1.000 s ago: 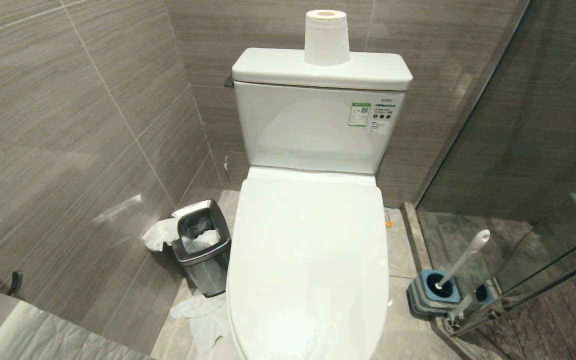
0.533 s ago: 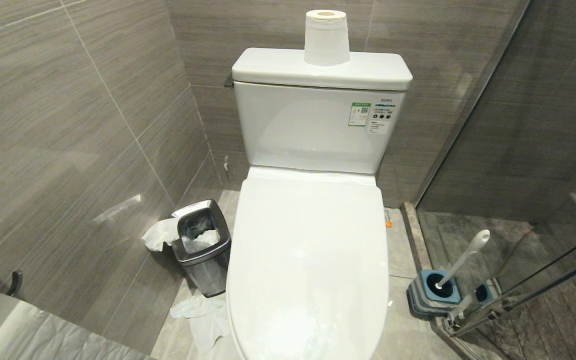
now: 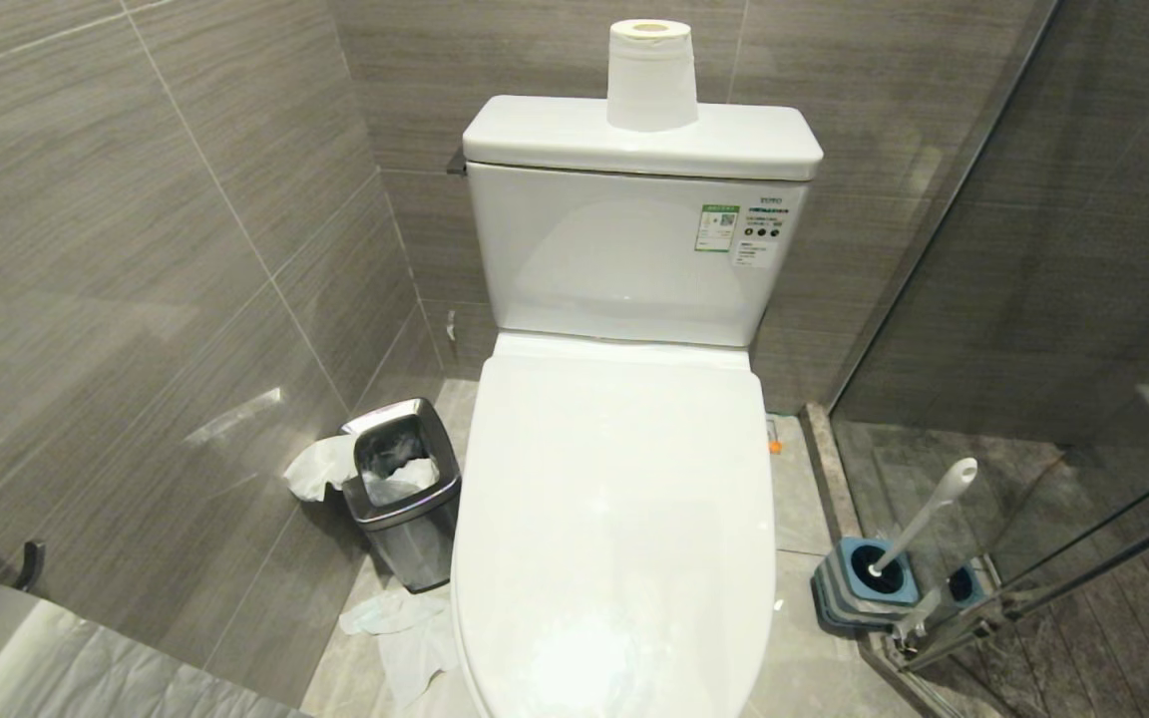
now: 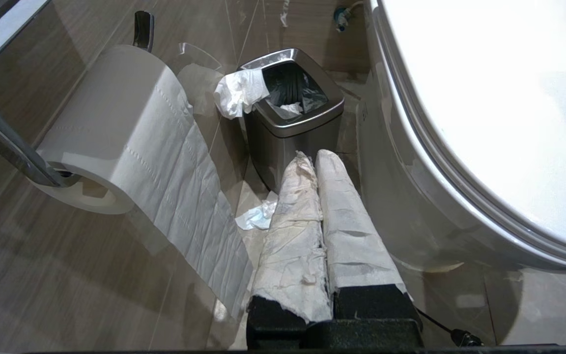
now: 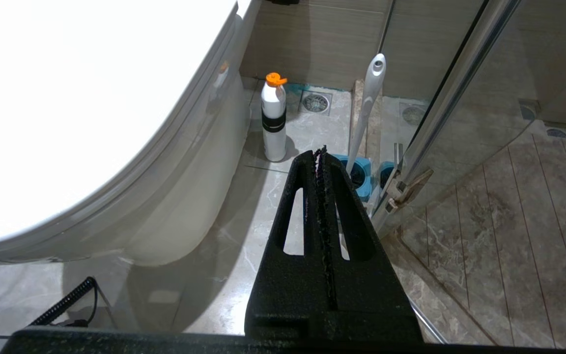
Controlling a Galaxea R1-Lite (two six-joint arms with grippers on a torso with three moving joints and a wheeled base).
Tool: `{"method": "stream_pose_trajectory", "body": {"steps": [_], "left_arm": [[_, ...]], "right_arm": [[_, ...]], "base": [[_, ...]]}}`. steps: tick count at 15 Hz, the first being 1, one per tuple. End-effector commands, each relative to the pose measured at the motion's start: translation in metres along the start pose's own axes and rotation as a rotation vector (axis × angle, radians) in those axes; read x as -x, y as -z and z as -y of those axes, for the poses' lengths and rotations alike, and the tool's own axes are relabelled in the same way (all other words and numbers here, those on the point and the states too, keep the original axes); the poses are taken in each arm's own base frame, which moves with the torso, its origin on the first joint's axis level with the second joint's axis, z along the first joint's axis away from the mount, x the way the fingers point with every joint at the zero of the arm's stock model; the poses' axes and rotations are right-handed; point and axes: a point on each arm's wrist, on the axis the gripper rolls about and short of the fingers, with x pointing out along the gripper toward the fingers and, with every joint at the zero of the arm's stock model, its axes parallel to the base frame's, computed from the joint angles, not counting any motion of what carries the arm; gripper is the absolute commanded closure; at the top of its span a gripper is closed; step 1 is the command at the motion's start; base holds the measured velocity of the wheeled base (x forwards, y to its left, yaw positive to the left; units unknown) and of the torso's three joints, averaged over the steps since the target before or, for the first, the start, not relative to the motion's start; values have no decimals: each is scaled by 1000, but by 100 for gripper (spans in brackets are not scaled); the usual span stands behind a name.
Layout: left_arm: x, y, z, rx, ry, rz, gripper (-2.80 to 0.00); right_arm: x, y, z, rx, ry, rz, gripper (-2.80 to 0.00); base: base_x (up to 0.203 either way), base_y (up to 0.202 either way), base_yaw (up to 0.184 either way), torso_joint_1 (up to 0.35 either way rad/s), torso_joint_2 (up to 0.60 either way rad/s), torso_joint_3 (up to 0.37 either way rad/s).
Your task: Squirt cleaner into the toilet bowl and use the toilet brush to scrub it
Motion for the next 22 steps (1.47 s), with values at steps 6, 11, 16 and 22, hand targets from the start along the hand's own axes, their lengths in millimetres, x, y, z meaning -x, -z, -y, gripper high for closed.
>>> {"method": "stream_pose_trajectory", "body": {"steps": [6,11,16,22], "left_arm": [[0,0,0,0,0,-3,0],[0,0,0,0,0,-3,0],[0,0,0,2,0,-3,0],[0,0,0,0,0,-3,0]], "right_arm": [[0,0,0,0,2,-2,0],[0,0,0,-4,4,1,0],[0,0,0,-4,4,1,0],[0,0,0,-4,4,1,0]], "base": [[0,0,0,0,0,0],[0,0,0,0,0,0],[0,0,0,0,0,0],[0,0,0,0,0,0]]}}
